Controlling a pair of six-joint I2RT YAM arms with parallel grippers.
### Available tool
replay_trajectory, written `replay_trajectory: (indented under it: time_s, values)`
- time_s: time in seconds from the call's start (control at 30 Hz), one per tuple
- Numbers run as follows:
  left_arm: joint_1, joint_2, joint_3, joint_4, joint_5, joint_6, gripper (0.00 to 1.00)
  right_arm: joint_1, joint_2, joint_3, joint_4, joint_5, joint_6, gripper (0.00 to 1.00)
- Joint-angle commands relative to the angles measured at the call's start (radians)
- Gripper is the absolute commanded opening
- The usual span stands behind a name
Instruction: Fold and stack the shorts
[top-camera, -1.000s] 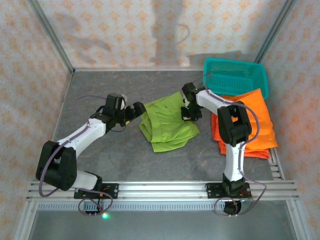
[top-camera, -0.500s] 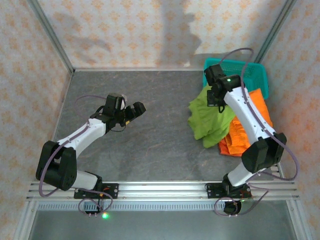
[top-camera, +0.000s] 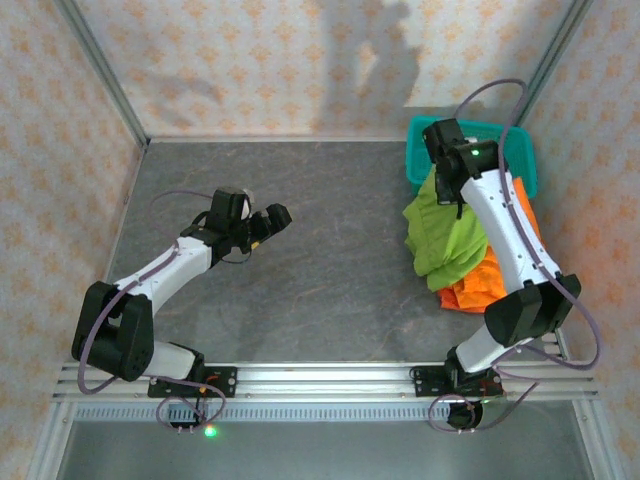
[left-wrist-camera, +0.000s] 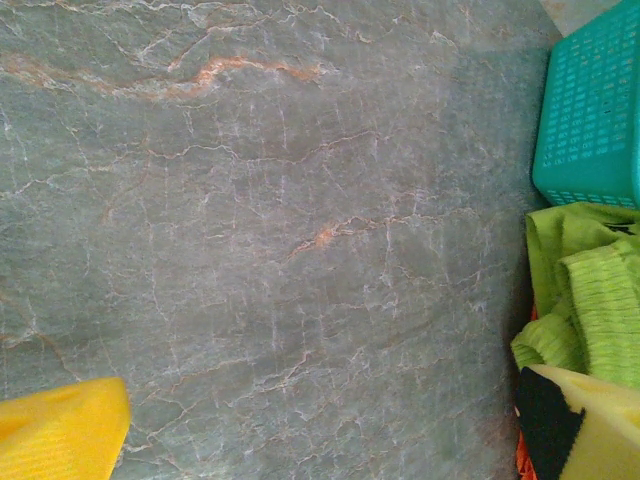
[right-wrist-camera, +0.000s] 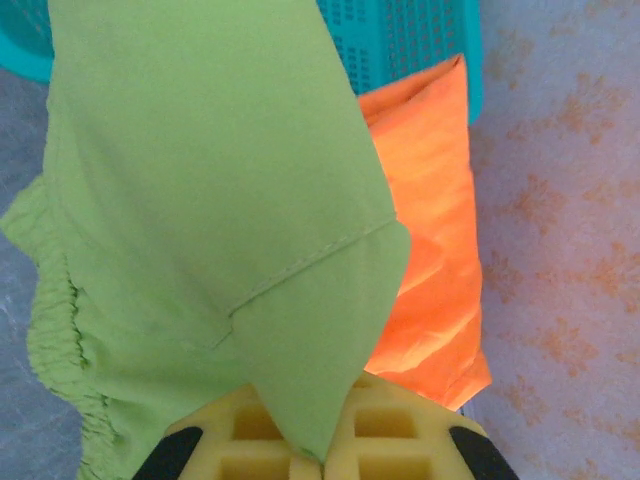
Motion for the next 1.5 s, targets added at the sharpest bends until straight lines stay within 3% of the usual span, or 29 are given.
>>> replay_trajectory:
  time_s: [0.0, 0.27, 0.7, 0.73, 0.77, 0.87, 0.93, 1.03, 1.1, 1.2, 1.33, 1.47]
  values:
    - [-0.003, -0.010, -0.001, 0.009, -0.023, 0.022, 1.00, -0.011, -0.021, 0.078, -0.013, 0.086, -0.009, 0.00]
    - [-0.003, -0.010, 0.002, -0.003, -0.027, 0.029, 1.00, -0.126, -0.047, 0.094, -0.023, 0.107, -0.001, 0.00]
    - [-0.003, 0.011, 0.030, -0.037, -0.028, 0.053, 1.00, -0.418, -0.096, -0.274, 0.195, 0.148, 0.015, 0.02]
    - [-0.004, 0.013, 0.032, -0.038, -0.030, 0.054, 1.00, -0.435, -0.090, -0.292, 0.218, 0.152, 0.013, 0.08]
    - [-0.003, 0.010, 0.033, -0.039, -0.034, 0.056, 1.00, -0.450, -0.077, -0.293, 0.229, 0.168, 0.020, 0.21]
    - [-0.004, -0.004, 0.031, -0.035, -0.054, 0.057, 1.00, -0.456, -0.025, -0.211, 0.188, 0.214, 0.073, 0.71]
    - [-0.003, -0.029, 0.031, -0.046, -0.084, 0.067, 1.00, -0.457, -0.032, -0.154, 0.170, 0.081, 0.099, 0.85]
    - [-0.003, -0.089, 0.034, -0.084, -0.169, 0.101, 1.00, -0.456, -0.145, -0.198, 0.292, -0.294, 0.139, 0.98]
    - [-0.003, -0.134, 0.034, -0.110, -0.229, 0.128, 1.00, -0.457, -0.229, -0.291, 0.431, -0.567, 0.182, 0.99]
    - [-0.001, -0.191, 0.034, -0.145, -0.300, 0.162, 1.00, -0.457, -0.288, -0.391, 0.570, -0.823, 0.266, 0.99]
    - [-0.001, -0.252, 0.028, -0.201, -0.459, 0.189, 1.00, -0.451, -0.328, -0.509, 0.714, -1.002, 0.305, 1.00]
    - [-0.001, -0.355, -0.028, -0.169, -0.659, 0.270, 1.00, -0.444, -0.403, -0.655, 0.847, -0.866, 0.296, 0.99]
